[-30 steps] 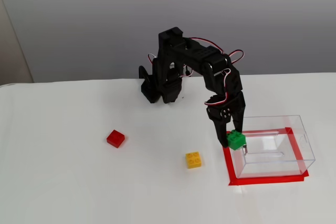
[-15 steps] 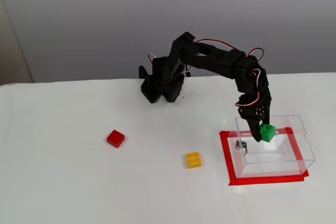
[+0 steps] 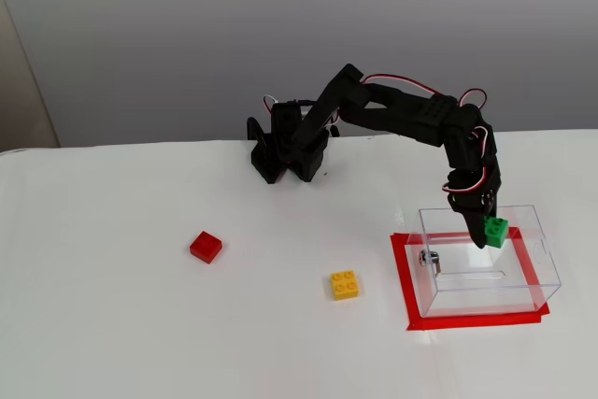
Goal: Pick the green lego brick and place it into the transparent box
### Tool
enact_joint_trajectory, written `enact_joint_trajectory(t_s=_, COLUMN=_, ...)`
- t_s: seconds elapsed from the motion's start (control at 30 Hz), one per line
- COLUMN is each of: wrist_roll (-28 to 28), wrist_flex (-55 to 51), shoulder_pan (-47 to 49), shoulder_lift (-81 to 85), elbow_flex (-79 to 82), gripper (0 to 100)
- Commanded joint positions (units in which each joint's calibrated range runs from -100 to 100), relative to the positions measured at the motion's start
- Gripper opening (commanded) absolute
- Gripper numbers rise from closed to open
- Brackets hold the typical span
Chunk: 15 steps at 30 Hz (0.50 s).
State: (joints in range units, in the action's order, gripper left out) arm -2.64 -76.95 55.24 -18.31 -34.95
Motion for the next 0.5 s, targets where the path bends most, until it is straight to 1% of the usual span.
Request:
enact_joint_trajectory(t_s=0.0, wrist_roll=0.2, wrist_flex=0.7, shoulder_pan=0.2, shoulder_lift=0.4, elbow_flex=-2.0, gripper=22)
enact_joint_trajectory(t_s=0.07, wrist_roll=0.2, wrist_flex=0.7, shoulder_pan=0.2, shoulder_lift=0.4, elbow_flex=-1.8, gripper=27)
enact_joint_trajectory(t_s=0.13, wrist_roll=0.1, wrist_flex=0.6, shoulder_pan=0.2, shoulder_lift=0.4, elbow_flex=-1.8, gripper=29)
enact_joint_trajectory(t_s=0.47, wrist_roll=0.1, wrist_flex=0.1, shoulder_pan=-0.4, shoulder_lift=1.0, elbow_flex=-1.8, gripper=29)
